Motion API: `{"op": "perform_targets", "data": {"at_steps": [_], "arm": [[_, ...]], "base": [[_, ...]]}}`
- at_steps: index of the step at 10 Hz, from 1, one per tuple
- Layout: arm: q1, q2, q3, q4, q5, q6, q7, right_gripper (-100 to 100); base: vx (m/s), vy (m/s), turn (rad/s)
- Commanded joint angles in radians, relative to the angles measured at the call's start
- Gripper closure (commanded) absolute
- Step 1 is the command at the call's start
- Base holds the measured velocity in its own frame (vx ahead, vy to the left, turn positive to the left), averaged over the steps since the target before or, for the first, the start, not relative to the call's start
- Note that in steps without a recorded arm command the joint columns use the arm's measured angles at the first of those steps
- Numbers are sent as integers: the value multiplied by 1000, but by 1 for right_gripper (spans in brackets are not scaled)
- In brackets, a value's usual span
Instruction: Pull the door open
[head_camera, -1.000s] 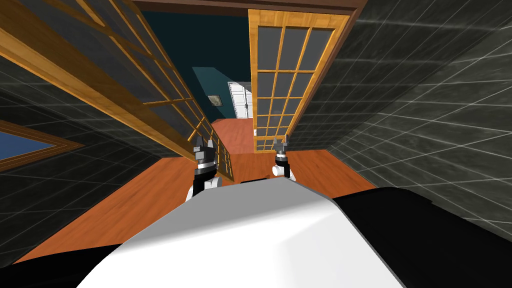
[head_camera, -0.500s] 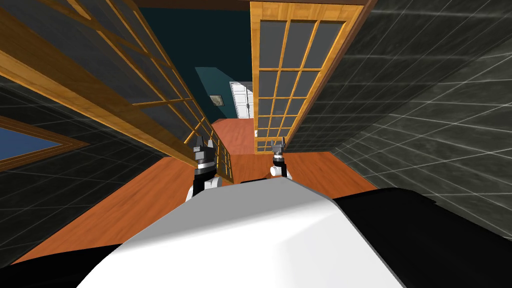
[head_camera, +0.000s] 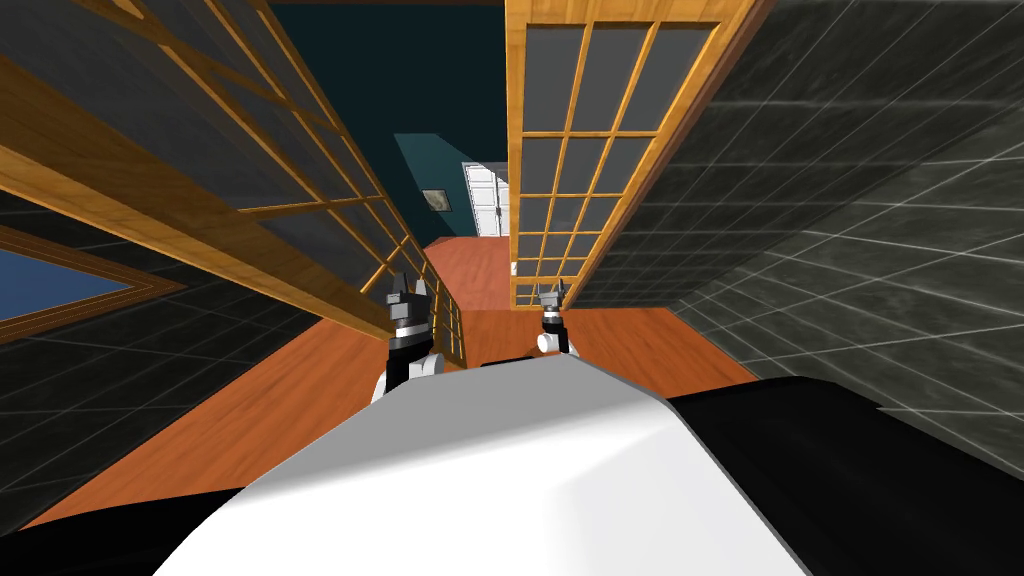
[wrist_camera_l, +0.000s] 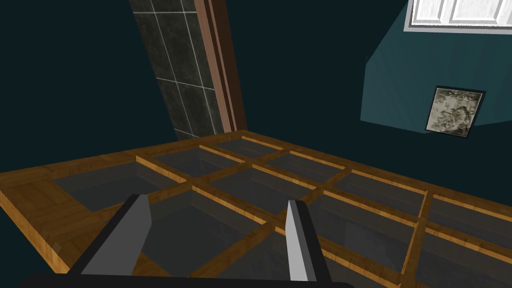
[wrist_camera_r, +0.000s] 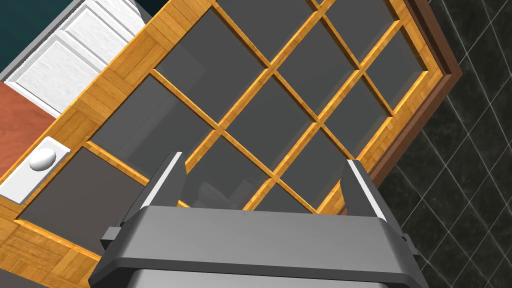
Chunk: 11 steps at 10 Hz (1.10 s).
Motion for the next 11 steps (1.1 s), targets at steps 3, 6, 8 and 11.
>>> {"op": "perform_targets", "data": {"at_steps": [3,6,8,11], "arm": [[-24,-6,26,87,-42,-23,-66,-100],[-49,-7,50,165,-82,-39,-125,-100],[-65,-8,66,219,-109,-49,-164,-100],[-90,-8,90,296,-148,-64,-222,-100]], "base": [[69,-10,48],[89,-10,46],[93,-3,39],[93,-9,38]]}}
